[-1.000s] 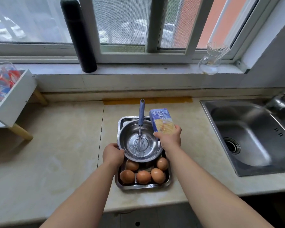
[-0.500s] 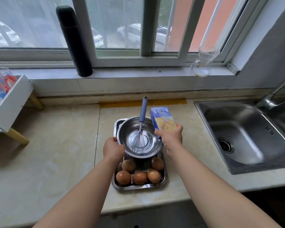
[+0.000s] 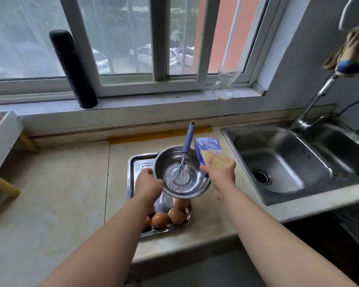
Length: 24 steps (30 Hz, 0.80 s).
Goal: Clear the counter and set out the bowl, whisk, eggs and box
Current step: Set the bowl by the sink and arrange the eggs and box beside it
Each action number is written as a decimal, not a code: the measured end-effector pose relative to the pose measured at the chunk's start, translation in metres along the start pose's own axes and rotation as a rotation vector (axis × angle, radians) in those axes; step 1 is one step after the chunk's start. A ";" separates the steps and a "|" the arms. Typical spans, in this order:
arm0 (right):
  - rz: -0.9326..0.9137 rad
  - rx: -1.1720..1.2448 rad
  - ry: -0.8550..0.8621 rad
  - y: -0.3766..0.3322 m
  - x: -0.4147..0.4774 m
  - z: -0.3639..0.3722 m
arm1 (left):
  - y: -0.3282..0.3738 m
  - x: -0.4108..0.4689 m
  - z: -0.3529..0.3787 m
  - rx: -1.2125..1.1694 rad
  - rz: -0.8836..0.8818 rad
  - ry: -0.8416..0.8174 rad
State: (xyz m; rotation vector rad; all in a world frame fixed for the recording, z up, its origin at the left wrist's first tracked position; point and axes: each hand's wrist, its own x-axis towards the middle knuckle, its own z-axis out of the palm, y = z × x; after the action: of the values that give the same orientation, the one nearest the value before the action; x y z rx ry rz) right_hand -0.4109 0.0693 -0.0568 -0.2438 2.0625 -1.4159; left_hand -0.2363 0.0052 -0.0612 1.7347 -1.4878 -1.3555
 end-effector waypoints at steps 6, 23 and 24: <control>0.025 0.041 0.050 0.012 0.006 -0.048 | 0.009 -0.020 0.037 0.060 0.015 -0.047; 0.106 0.063 0.075 0.059 0.055 -0.144 | 0.001 -0.055 0.148 0.181 -0.007 -0.092; 0.108 0.057 0.074 0.061 0.057 -0.147 | 0.001 -0.055 0.150 0.187 -0.010 -0.092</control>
State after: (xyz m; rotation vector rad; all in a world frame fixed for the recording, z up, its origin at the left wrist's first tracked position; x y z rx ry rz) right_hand -0.5300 0.1817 -0.0989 -0.0560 2.0583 -1.4346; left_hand -0.3655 0.0911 -0.0997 1.8159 -1.7066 -1.3553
